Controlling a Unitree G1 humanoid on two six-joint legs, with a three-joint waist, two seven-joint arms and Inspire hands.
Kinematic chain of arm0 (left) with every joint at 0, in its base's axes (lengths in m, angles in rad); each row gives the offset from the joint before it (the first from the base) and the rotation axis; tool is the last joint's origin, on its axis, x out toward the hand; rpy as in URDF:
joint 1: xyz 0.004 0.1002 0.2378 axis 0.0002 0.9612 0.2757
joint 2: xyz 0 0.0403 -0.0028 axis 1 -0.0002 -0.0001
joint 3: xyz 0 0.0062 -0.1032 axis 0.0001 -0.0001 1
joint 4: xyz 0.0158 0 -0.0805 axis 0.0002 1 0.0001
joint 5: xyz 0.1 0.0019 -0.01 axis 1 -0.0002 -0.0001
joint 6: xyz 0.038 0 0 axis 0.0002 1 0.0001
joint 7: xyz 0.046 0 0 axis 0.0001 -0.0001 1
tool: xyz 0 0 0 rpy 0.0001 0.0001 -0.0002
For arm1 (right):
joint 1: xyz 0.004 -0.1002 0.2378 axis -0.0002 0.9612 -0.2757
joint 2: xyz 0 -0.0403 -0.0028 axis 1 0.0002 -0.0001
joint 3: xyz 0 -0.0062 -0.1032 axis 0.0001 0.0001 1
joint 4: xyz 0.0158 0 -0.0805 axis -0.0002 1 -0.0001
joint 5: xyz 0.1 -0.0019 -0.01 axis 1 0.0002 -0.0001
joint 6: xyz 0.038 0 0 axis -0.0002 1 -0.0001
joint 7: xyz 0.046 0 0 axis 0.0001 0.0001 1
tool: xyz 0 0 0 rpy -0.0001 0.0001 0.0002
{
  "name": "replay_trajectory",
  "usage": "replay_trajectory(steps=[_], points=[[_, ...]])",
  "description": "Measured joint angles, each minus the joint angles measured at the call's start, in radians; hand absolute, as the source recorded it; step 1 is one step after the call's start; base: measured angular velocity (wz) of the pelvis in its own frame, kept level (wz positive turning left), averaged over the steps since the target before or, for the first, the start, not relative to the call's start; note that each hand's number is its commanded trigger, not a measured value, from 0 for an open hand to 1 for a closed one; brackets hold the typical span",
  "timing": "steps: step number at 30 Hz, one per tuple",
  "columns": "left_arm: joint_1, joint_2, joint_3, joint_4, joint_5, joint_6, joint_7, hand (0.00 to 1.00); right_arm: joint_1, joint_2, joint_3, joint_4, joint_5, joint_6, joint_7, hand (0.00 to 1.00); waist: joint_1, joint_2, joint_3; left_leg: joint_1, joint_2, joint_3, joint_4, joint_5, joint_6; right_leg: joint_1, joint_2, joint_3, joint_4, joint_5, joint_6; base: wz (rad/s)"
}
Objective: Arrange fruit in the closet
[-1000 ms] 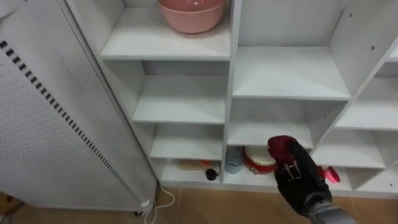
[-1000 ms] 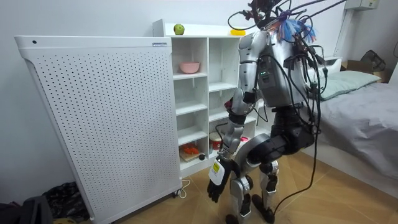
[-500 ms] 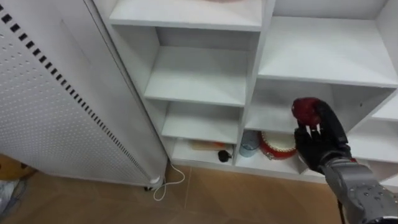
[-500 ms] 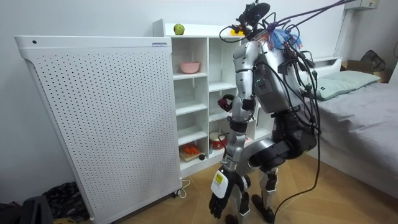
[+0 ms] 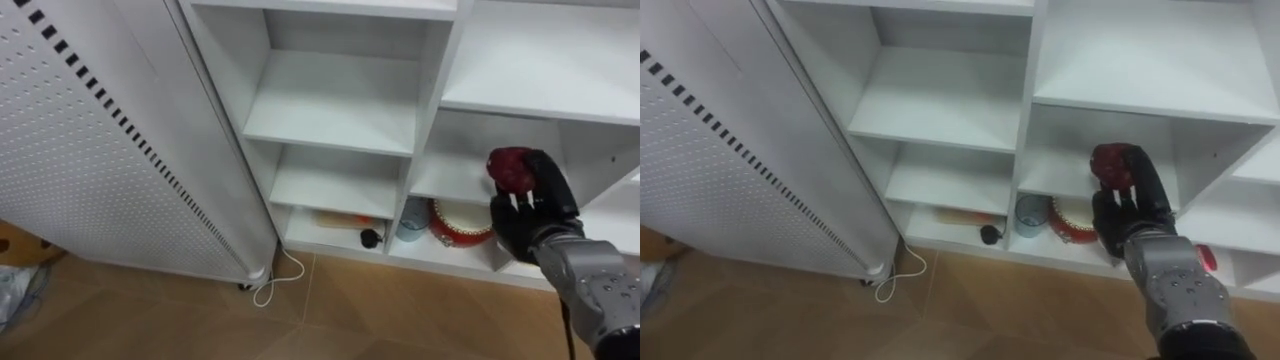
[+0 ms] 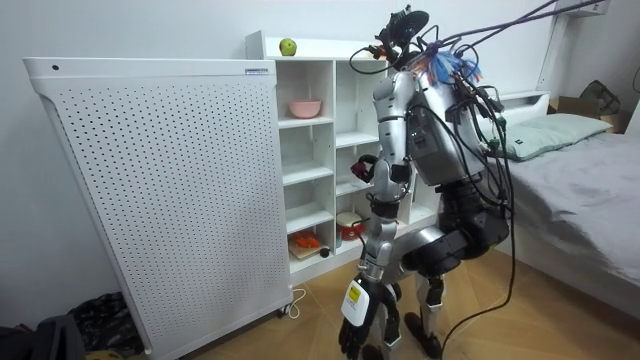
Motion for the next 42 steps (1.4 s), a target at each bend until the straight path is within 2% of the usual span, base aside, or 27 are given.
replay_trajectory(steps=[5, 10, 12, 18, 27, 35, 39, 42], points=[[0.001, 0.002, 0.0, -0.001, 0.0, -0.001, 0.0, 0.0, -0.032, -0.01, -0.008, 0.0, -0.005, -0.004, -0.051, 0.0, -0.001, -0.001, -0.0007, 0.0, -0.004, 0.0, 0.008, -0.003, 0.0, -0.004, -0.001, 0.007, 0.011, -0.003, 0.001, 0.0], [0.002, 0.002, 0.0, -0.003, 0.001, -0.004, 0.0, 0.0, -0.036, -0.014, -0.008, -0.014, -0.007, -0.036, -0.096, 0.0, 0.001, -0.001, -0.0009, 0.0, -0.004, -0.001, 0.015, -0.003, 0.0, -0.004, 0.012, 0.018, 0.011, 0.005, 0.007, -0.02], [0.003, 0.002, 0.0, -0.003, 0.003, -0.005, 0.0, 0.0, -0.036, -0.016, -0.008, -0.023, -0.007, -0.038, -0.108, 0.0, 0.002, -0.001, -0.0009, 0.001, -0.005, 0.001, 0.016, -0.003, 0.001, -0.004, 0.014, 0.022, 0.011, 0.008, 0.009, -0.05], [0.005, 0.002, 0.001, -0.003, 0.004, -0.014, -0.002, 0.0, -0.036, -0.018, -0.008, -0.038, -0.007, -0.067, -0.125, 0.0, 0.007, 0.0, -0.0014, 0.018, -0.004, 0.004, 0.016, -0.003, 0.002, 0.008, 0.018, 0.03, 0.011, 0.011, 0.01, -0.04], [0.018, 0.002, 0.001, -0.005, 0.006, -0.019, -0.02, 0.0, -0.036, -0.046, -0.008, -0.038, -0.004, -0.075, -0.119, 0.0, 0.008, 0.001, -0.0017, 0.046, -0.002, 0.01, 0.013, -0.003, 0.001, 0.03, 0.021, 0.039, 0.01, 0.013, 0.01, -0.02], [0.027, 0.001, 0.001, -0.009, 0.01, -0.018, -0.047, 0.0, -0.02, -0.045, -0.003, -0.024, -0.015, -0.065, -0.055, 0.0, 0.011, 0.008, -0.0027, 0.092, 0.013, 0.013, -0.01, -0.002, -0.001, 0.079, 0.038, 0.036, -0.026, 0.025, 0.008, -0.05], [0.044, 0.002, -0.02, -0.008, 0.008, -0.013, -0.072, 0.0, 0.021, -0.043, 0.017, 0.034, -0.015, -0.065, 0.028, 0.0, 0.023, 0.015, -0.0016, 0.153, 0.022, 0.022, -0.045, -0.002, -0.001, 0.138, 0.052, 0.04, -0.065, 0.032, 0.012, -0.09], [0.046, 0.003, -0.019, 0.001, 0.002, -0.01, -0.093, 0.0, 0.081, -0.041, 0.031, 0.116, -0.012, -0.051, 0.114, 0.0, 0.041, 0.015, -0.0011, 0.229, 0.027, 0.028, -0.093, -0.001, -0.003, 0.206, 0.063, 0.042, -0.109, 0.037, 0.014, -0.1]])
